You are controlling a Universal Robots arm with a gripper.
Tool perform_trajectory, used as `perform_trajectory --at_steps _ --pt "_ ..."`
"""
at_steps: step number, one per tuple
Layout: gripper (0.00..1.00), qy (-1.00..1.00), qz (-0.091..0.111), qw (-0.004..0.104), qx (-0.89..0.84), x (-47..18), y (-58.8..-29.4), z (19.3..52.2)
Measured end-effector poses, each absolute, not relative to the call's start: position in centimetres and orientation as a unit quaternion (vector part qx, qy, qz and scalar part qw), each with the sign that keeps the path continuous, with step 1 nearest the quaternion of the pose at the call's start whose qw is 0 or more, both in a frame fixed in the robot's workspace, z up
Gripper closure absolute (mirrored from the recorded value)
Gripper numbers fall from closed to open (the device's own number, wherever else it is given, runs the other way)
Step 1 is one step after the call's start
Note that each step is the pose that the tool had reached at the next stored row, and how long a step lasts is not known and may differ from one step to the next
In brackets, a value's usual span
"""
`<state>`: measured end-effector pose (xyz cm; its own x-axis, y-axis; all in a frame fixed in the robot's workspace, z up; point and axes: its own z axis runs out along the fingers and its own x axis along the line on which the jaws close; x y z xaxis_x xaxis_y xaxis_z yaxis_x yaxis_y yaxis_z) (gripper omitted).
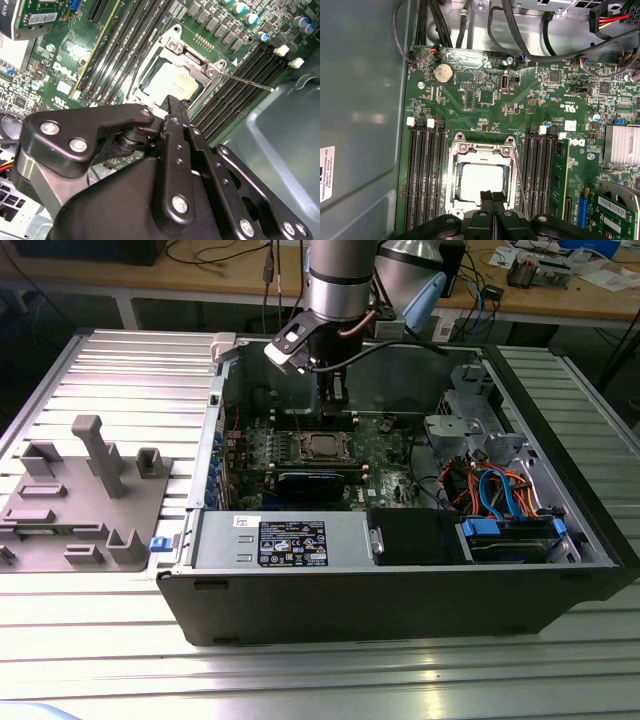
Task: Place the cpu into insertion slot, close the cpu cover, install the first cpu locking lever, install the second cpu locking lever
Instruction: 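Install the first cpu locking lever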
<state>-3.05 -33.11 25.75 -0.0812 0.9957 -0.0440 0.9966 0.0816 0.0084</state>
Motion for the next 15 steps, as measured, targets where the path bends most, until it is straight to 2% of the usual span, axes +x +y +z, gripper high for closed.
perform_trajectory --at_steps 15 --pt "0.89 0.791 -0.01 0.02 0.611 -3.05 -33.11 25.75"
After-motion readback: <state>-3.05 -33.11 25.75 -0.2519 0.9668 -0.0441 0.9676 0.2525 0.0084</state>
